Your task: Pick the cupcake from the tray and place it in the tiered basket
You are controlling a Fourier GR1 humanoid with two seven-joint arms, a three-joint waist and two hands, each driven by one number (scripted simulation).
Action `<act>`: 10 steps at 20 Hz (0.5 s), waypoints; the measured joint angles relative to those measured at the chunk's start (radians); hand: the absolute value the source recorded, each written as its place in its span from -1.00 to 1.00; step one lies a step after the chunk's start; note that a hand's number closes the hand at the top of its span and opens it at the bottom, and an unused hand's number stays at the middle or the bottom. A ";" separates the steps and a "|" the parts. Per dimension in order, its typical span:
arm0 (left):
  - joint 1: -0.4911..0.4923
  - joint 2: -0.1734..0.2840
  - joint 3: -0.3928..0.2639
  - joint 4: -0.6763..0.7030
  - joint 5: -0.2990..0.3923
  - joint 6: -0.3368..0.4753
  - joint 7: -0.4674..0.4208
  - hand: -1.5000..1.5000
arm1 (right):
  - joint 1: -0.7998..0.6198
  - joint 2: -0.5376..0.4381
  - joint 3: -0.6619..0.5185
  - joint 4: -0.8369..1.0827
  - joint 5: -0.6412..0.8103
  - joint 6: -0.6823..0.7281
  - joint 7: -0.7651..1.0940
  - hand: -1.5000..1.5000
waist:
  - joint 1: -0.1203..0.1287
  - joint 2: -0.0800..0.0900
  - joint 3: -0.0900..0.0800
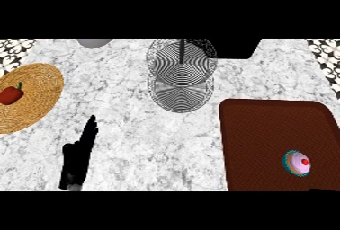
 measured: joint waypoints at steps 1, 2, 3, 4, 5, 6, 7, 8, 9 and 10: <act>-0.006 -0.009 -0.003 0.007 -0.007 0.006 0.000 0.00 | -0.016 0.007 0.015 0.024 0.010 0.012 0.007 -1.00 | -0.001 0.000 0.000; -0.003 -0.013 0.000 0.017 -0.007 0.004 -0.014 0.00 | -0.036 0.007 0.017 0.045 0.006 0.029 0.015 -1.00 | -0.002 0.000 0.000; -0.002 -0.009 0.002 0.010 -0.008 0.004 -0.005 0.00 | -0.042 0.008 0.026 0.067 0.010 0.042 0.018 -1.00 | -0.003 0.000 0.000; -0.005 -0.005 0.014 0.020 -0.001 -0.007 -0.014 0.00 | -0.061 0.010 0.029 0.079 0.007 0.060 0.027 -1.00 | -0.004 0.000 0.000; -0.004 -0.007 0.017 0.030 -0.002 -0.009 -0.021 0.00 | -0.074 0.022 0.045 0.090 0.016 0.073 0.036 -1.00 | -0.005 0.000 0.000; -0.003 -0.007 0.020 0.026 -0.002 -0.010 -0.017 0.00 | -0.083 0.028 0.044 0.098 0.013 0.085 0.040 -1.00 | -0.008 -0.001 0.000; -0.005 -0.007 0.023 0.020 -0.004 -0.009 -0.008 0.00 | -0.103 0.037 0.043 0.118 0.010 0.096 0.040 -1.00 | -0.009 -0.001 0.000; -0.001 -0.006 0.024 0.011 -0.005 -0.010 -0.002 0.00 | -0.125 0.045 0.045 0.123 0.010 0.111 0.047 -1.00 | -0.010 -0.002 0.001; 0.007 -0.005 0.027 0.004 -0.005 -0.014 -0.004 0.00 | -0.141 0.061 0.055 0.151 0.022 0.117 0.043 -1.00 | -0.010 -0.002 0.000; 0.014 -0.007 0.030 0.012 -0.007 -0.019 -0.018 0.00 | -0.165 0.074 0.058 0.158 0.028 0.128 0.047 -1.00 | -0.011 -0.002 0.001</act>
